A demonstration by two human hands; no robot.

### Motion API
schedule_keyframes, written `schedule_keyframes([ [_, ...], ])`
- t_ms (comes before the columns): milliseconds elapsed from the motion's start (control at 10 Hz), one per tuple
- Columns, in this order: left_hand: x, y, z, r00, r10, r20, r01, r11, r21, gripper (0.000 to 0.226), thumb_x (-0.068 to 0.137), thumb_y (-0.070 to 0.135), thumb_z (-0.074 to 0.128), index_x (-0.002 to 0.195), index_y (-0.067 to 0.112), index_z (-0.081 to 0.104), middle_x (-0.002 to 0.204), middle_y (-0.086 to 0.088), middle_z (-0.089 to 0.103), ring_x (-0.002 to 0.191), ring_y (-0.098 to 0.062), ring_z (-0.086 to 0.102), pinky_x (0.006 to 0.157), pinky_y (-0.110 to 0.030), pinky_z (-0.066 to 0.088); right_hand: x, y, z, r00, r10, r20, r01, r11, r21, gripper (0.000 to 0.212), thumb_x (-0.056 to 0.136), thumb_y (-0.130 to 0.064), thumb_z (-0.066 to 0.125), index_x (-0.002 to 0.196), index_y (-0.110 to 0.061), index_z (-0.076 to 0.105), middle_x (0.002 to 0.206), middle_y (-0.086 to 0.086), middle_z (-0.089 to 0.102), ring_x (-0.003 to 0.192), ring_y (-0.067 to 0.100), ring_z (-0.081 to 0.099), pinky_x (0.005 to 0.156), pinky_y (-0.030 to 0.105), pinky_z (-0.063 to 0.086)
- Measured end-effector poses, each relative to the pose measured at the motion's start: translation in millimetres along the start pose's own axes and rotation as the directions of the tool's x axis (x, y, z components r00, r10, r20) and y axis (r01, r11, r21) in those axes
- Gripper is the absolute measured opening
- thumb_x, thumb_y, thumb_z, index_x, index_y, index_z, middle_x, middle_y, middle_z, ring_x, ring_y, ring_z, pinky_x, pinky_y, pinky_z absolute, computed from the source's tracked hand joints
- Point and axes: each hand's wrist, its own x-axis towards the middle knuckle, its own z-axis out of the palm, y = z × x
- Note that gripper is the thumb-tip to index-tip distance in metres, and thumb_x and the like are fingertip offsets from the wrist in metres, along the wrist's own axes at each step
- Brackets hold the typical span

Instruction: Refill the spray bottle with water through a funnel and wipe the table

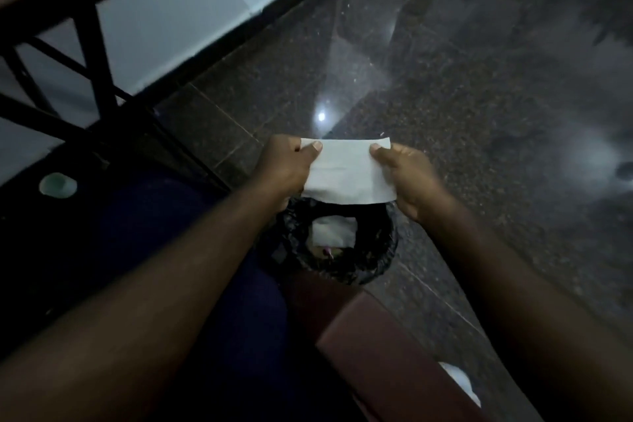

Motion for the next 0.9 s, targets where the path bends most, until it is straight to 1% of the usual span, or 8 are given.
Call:
schedule_keyframes([
  [100,15,-17,22,0.998,-0.055,0.027,0.053,0.994,0.098,0.020,0.092,0.018,0.063,0.090,-0.002,0.068,0.084,-0.011,0.069,0.085,-0.026,0.066,0.067,-0.033,0.053,17,38,-15,0.997,0.067,-0.042,-0.069,0.997,-0.033,0.023,0.098,-0.011,0.056,0.113,0.001,0.068,0.106,0.020,0.072,0.089,0.030,0.068,0.082,0.043,0.056],
  [200,27,-37,37,0.988,-0.110,0.105,0.067,0.937,0.343,0.029,0.092,0.022,0.065,0.103,-0.005,0.066,0.101,-0.019,0.067,0.097,-0.031,0.064,0.075,-0.035,0.050,24,76,-27,0.988,0.122,-0.099,-0.127,0.991,-0.047,0.021,0.096,-0.012,0.060,0.110,0.000,0.070,0.108,0.021,0.072,0.094,0.033,0.068,0.089,0.049,0.055],
  [300,32,-55,47,0.958,-0.215,0.190,0.086,0.847,0.525,0.034,0.093,0.020,0.064,0.114,-0.007,0.063,0.115,-0.026,0.063,0.107,-0.036,0.060,0.082,-0.037,0.049,27,106,-37,0.982,0.132,-0.138,-0.148,0.983,-0.110,0.013,0.095,-0.016,0.063,0.100,-0.010,0.073,0.097,0.009,0.076,0.088,0.026,0.071,0.083,0.044,0.058],
  [500,36,-83,60,0.829,-0.522,0.201,0.330,0.746,0.579,0.032,0.098,0.009,0.054,0.120,-0.015,0.054,0.118,-0.037,0.057,0.105,-0.049,0.059,0.084,-0.055,0.053,38,141,-40,0.976,0.157,-0.153,-0.188,0.960,-0.209,0.020,0.095,-0.018,0.061,0.098,-0.002,0.072,0.096,0.019,0.074,0.091,0.039,0.071,0.080,0.055,0.058],
  [600,46,-94,62,0.851,-0.498,0.164,0.320,0.741,0.590,0.033,0.097,0.008,0.053,0.122,-0.012,0.053,0.120,-0.034,0.056,0.107,-0.048,0.058,0.089,-0.056,0.051,51,153,-40,0.968,0.188,-0.166,-0.221,0.952,-0.213,0.022,0.095,-0.019,0.061,0.097,0.000,0.071,0.096,0.022,0.074,0.090,0.041,0.070,0.078,0.054,0.057],
  [700,57,-103,53,0.890,-0.448,0.083,0.302,0.716,0.630,0.036,0.098,0.015,0.052,0.125,-0.008,0.055,0.126,-0.027,0.057,0.114,-0.039,0.057,0.097,-0.044,0.047,65,161,-37,0.958,0.205,-0.202,-0.259,0.920,-0.295,0.023,0.094,-0.021,0.062,0.079,-0.003,0.061,0.076,0.016,0.064,0.070,0.031,0.063,0.067,0.040,0.050],
  [800,64,-107,42,0.907,-0.419,0.040,0.306,0.720,0.623,0.040,0.095,0.018,0.058,0.127,-0.006,0.055,0.128,-0.024,0.058,0.116,-0.036,0.057,0.099,-0.042,0.046,76,168,-36,0.945,0.191,-0.264,-0.291,0.858,-0.424,0.014,0.092,-0.024,0.062,0.092,-0.010,0.059,0.083,0.009,0.059,0.079,0.022,0.058,0.072,0.029,0.041],
  [900,62,-95,36,0.918,-0.395,0.007,0.294,0.695,0.656,0.044,0.094,0.022,0.061,0.128,-0.005,0.053,0.130,-0.025,0.056,0.119,-0.038,0.054,0.098,-0.039,0.045,75,168,-30,0.956,0.177,-0.235,-0.278,0.807,-0.521,0.025,0.094,-0.028,0.062,0.111,-0.009,0.061,0.102,0.013,0.062,0.098,0.024,0.059,0.087,0.033,0.047],
])
